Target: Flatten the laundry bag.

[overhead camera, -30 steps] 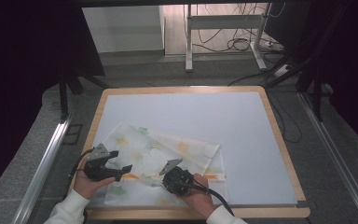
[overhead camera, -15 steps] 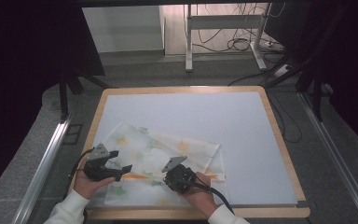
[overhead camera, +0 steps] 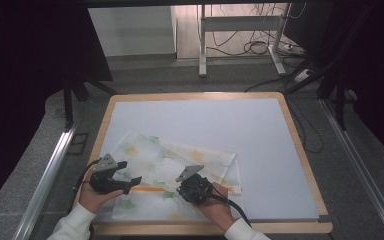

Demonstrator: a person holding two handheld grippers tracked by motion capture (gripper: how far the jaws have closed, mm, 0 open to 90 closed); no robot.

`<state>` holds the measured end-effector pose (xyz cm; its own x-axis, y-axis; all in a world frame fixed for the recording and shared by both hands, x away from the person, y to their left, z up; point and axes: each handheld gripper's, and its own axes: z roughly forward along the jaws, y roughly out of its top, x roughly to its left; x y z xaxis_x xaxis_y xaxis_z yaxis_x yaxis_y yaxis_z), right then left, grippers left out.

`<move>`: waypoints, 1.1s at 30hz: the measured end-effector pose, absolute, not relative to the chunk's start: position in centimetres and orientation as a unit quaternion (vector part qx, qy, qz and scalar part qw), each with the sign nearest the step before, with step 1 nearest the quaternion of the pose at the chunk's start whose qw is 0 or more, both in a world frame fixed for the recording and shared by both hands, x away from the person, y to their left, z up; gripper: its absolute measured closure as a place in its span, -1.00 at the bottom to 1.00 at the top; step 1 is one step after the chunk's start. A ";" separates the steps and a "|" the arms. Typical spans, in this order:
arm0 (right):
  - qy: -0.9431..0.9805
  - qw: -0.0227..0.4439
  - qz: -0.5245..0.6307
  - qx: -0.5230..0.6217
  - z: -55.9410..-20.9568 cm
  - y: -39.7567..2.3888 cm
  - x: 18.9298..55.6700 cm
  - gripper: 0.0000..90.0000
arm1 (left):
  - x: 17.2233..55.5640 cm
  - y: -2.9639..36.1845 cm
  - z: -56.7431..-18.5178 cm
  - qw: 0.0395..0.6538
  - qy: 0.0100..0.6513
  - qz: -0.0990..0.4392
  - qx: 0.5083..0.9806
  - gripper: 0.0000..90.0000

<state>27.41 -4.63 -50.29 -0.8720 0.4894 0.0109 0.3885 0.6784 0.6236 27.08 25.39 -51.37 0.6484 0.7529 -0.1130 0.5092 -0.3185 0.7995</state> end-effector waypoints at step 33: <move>0.886 0.092 0.358 0.281 -48.2 -6.7 30.3 0.97 | 27.0 25.3 -51.3 0.433 0.395 0.142 0.798 -0.64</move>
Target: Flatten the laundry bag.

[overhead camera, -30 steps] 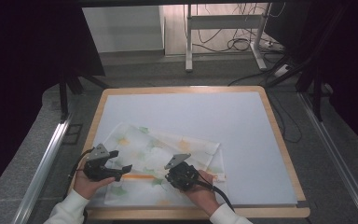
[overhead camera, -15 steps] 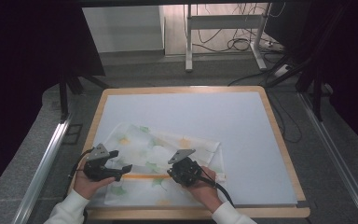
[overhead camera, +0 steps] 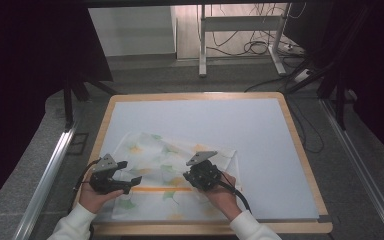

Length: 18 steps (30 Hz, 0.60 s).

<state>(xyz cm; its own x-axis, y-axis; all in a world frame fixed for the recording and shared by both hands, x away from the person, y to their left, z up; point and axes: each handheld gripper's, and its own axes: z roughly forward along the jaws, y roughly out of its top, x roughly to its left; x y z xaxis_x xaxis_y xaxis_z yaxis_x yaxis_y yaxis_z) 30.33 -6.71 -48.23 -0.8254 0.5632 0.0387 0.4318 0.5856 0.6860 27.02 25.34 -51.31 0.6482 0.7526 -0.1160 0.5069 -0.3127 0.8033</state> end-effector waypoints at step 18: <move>0.871 0.103 0.376 0.300 -47.0 -7.5 32.0 0.97 | 27.0 25.2 -51.4 0.432 0.392 0.142 0.800 -0.64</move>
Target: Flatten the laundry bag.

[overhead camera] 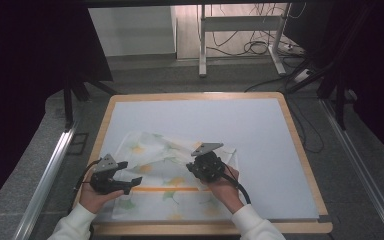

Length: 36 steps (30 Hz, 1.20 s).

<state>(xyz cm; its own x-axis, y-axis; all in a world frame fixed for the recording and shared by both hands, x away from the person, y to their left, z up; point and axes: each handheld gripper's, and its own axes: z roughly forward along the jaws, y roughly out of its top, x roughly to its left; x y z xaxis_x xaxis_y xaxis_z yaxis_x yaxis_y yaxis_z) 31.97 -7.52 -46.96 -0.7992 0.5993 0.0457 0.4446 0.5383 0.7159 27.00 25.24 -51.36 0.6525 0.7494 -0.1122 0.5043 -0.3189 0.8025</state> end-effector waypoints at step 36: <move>0.845 0.106 0.399 0.340 -46.0 -9.3 35.1 0.97 | 27.0 25.1 -51.4 0.431 0.389 0.141 0.802 -0.63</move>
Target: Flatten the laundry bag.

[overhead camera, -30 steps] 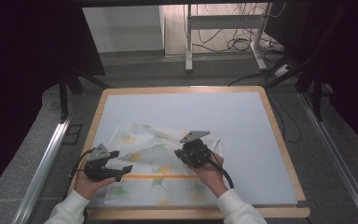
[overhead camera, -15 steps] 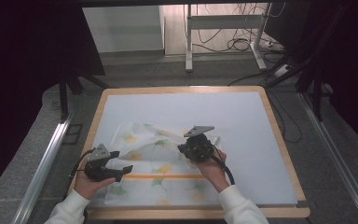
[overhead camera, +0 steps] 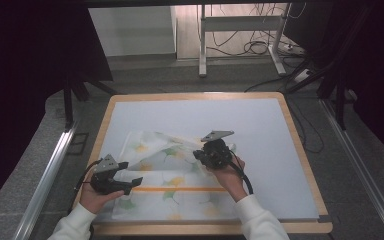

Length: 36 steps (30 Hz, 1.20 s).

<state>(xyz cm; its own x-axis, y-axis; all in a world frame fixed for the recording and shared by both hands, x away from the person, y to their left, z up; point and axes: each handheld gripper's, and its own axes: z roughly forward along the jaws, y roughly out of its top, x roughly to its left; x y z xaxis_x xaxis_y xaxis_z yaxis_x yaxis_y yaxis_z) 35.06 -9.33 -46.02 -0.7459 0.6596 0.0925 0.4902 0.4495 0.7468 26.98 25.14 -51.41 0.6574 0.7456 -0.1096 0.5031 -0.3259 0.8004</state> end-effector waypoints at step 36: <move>0.820 0.106 0.401 0.395 -46.9 -11.6 38.4 0.97 | 27.0 25.0 -51.5 0.429 0.386 0.140 0.805 -0.63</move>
